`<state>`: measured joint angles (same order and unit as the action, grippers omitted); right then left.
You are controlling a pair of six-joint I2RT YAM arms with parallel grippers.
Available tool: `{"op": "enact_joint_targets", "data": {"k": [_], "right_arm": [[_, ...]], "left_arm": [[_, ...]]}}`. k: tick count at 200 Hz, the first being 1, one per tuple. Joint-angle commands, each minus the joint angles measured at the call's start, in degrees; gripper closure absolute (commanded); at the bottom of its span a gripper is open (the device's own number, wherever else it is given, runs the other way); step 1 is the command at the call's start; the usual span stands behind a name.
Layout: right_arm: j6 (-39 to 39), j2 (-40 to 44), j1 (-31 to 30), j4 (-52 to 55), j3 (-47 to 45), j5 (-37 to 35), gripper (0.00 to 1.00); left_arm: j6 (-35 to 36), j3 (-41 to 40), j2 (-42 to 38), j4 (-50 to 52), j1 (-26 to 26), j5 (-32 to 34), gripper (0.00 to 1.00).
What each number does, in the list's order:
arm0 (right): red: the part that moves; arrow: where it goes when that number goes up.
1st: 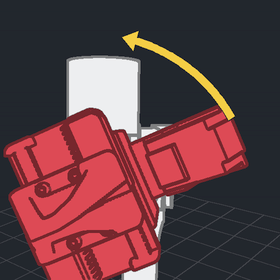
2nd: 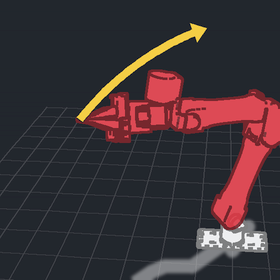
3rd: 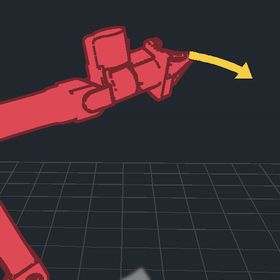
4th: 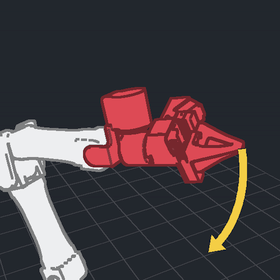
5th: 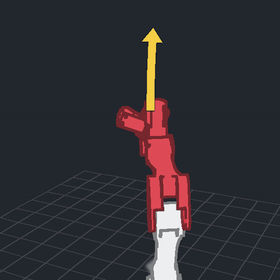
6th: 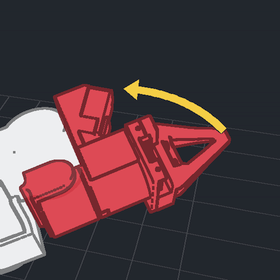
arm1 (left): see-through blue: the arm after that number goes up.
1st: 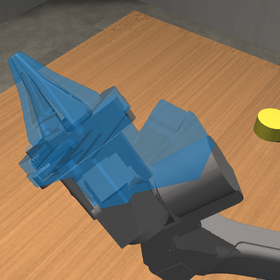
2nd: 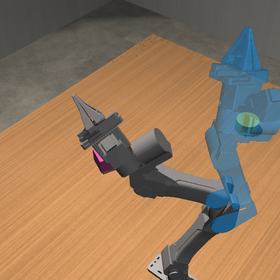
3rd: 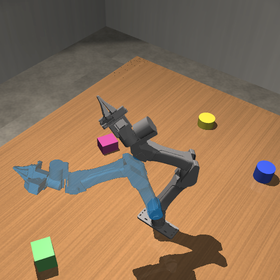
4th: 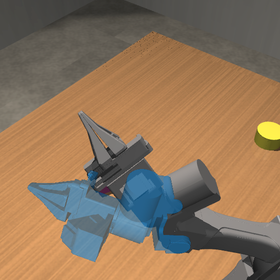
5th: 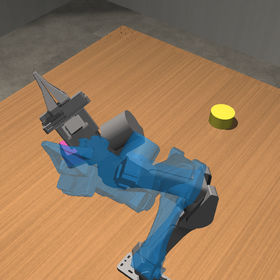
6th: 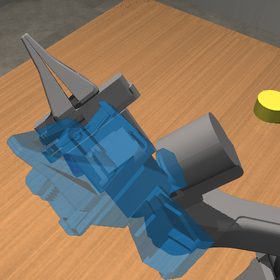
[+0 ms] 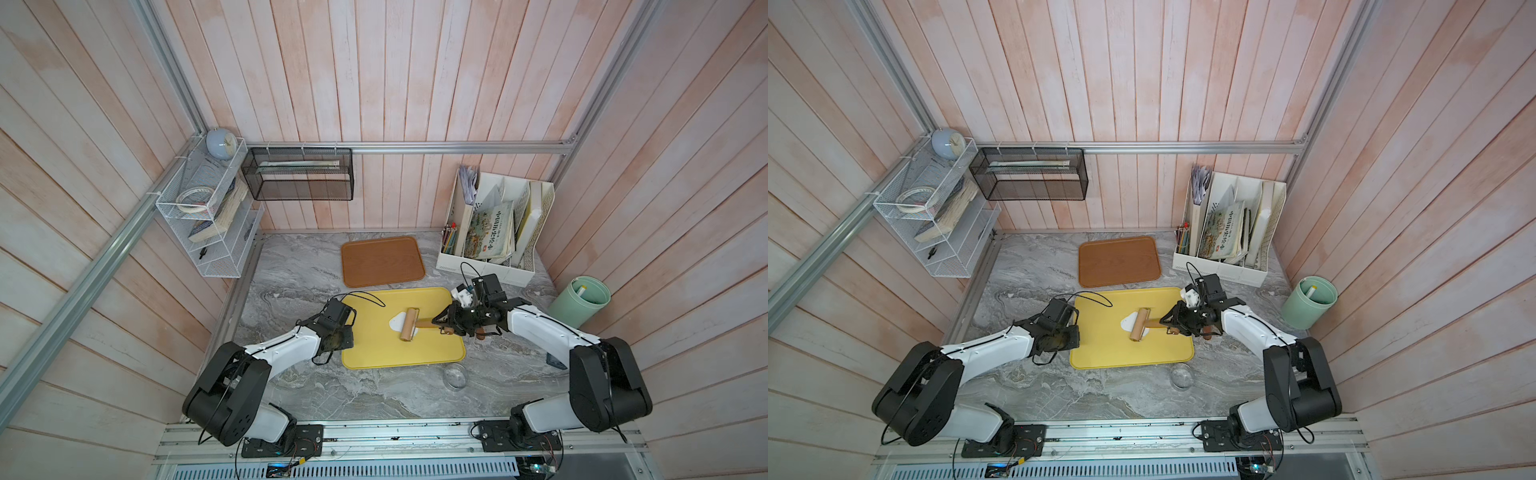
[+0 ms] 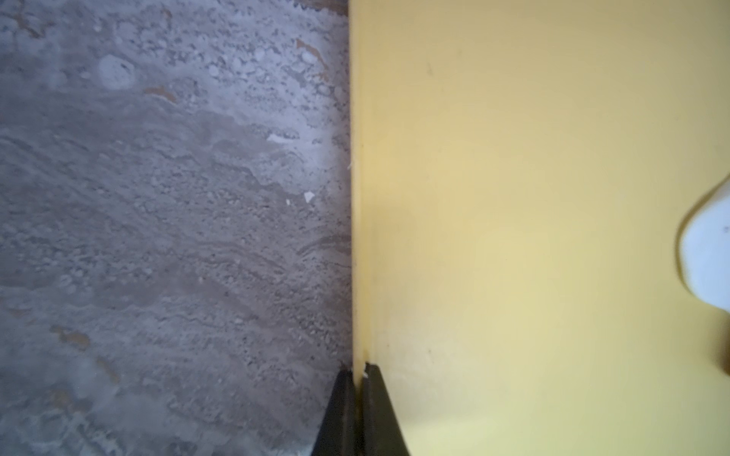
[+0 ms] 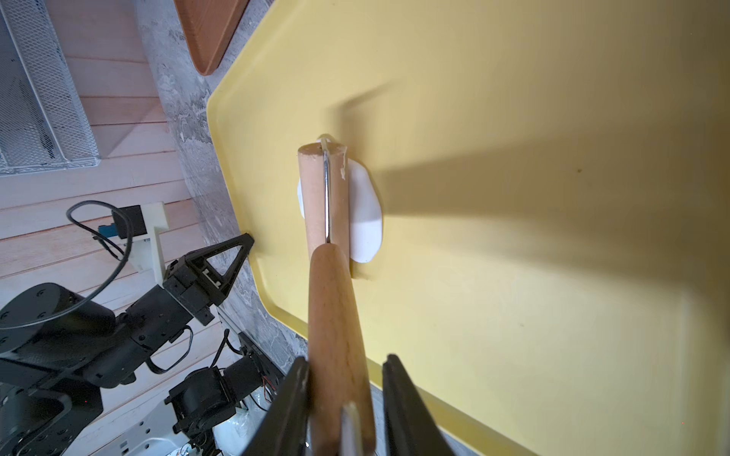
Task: Roll out the dumpling wrappers from the dough
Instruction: Flatten out the dough on the work surface.
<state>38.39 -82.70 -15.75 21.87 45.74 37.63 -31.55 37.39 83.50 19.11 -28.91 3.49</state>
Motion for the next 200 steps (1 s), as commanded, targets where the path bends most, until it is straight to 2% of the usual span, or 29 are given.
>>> {"op": "enact_joint_targets", "data": {"k": [1, 37, 55, 73, 90, 112, 149, 166, 200], "right_arm": [[-3.46, -3.03, 4.04, 15.62, -3.80, -25.25, 1.00], [-5.58, -0.63, 7.95, 19.26, -2.45, -26.96, 1.00], [-4.80, 2.12, 8.49, 20.30, 0.84, -22.12, 1.00], [1.12, 7.05, 7.61, 16.89, 4.75, -11.77, 1.00], [10.70, 12.44, 4.44, 10.30, 7.30, -9.99, 1.00], [24.64, 17.32, -2.04, -0.35, 4.92, -14.49, 1.00], [43.47, 21.96, -11.96, -11.94, -5.57, -28.71, 1.00], [46.63, 20.78, -15.20, -11.89, -6.18, -33.12, 1.00], [50.22, 18.32, -20.15, -11.17, -6.67, -37.11, 1.00]], "left_arm": [[0.61, -2.37, 3.11, 5.76, -0.45, -0.32, 1.00], [0.65, -2.37, 3.07, 5.89, -0.45, -0.32, 1.00], [0.66, -2.30, 3.16, 5.85, -0.45, -0.32, 1.00], [0.63, -2.28, 3.24, 5.96, -0.45, -0.32, 1.00], [0.61, -2.22, 3.41, 5.92, -0.47, -0.32, 1.00], [0.65, -2.08, 3.45, 6.05, -0.45, -0.49, 1.00], [0.70, -2.22, 3.33, 6.03, -0.54, -0.64, 1.00], [0.79, -2.11, 3.41, 6.02, -0.54, -0.67, 1.00], [0.70, -2.08, 3.46, 6.02, -0.54, -0.67, 1.00]]}}
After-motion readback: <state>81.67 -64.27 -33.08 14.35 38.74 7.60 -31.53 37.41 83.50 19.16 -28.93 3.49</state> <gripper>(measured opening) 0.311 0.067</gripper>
